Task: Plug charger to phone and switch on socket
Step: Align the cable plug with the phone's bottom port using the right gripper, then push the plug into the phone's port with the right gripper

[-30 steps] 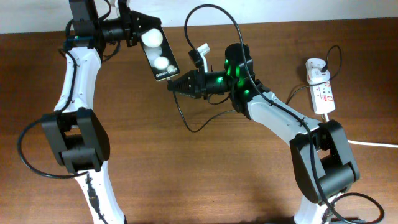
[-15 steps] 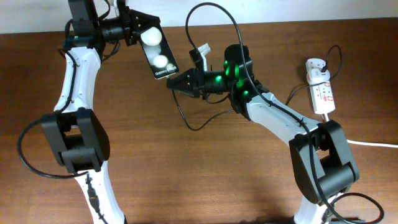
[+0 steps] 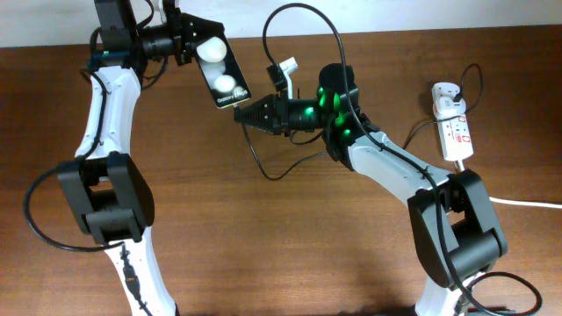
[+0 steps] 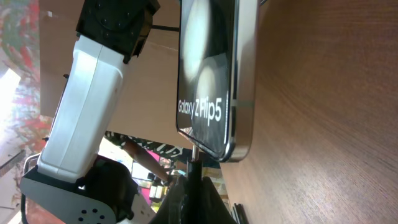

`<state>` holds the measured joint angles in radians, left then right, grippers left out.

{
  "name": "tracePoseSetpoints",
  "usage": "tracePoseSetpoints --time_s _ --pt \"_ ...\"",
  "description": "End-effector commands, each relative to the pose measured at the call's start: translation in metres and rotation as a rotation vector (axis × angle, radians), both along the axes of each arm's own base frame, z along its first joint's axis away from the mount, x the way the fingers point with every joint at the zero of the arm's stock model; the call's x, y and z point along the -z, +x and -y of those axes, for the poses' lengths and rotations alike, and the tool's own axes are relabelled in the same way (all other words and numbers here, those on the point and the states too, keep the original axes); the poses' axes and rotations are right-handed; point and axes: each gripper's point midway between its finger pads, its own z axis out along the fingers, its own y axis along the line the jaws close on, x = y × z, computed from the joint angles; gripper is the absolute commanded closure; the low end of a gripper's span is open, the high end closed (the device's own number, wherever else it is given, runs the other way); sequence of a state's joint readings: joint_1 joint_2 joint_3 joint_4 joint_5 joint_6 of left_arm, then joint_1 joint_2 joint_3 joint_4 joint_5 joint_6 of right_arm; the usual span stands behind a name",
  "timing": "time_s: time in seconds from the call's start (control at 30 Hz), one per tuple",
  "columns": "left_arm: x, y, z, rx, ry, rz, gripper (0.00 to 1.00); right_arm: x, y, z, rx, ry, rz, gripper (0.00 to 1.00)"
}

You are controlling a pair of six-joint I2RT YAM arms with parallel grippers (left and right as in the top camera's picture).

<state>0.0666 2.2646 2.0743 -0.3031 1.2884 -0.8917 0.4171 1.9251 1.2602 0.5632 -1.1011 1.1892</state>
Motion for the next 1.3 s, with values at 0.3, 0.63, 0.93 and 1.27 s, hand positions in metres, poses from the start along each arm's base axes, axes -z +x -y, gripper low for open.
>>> tracePoseSetpoints --time_s 0.3,0.63,0.93,1.27 --pt "-0.051 -0.027 0.007 0.159 -0.090 0.088 1.00 -0.020 0.046 0.015 0.235 -0.004 0.085 0.96" --pt "-0.055 -0.016 -0.035 0.074 -0.086 0.099 1.00 -0.020 0.014 0.009 0.033 -0.007 0.312 0.96" --pt "-0.055 -0.012 -0.063 0.026 -0.084 0.103 1.00 0.030 0.010 0.006 -0.099 0.007 0.361 0.96" --pt "-0.053 0.003 -0.021 -0.024 -0.064 0.088 1.00 -0.015 0.004 -0.015 -0.047 0.240 0.328 0.96"
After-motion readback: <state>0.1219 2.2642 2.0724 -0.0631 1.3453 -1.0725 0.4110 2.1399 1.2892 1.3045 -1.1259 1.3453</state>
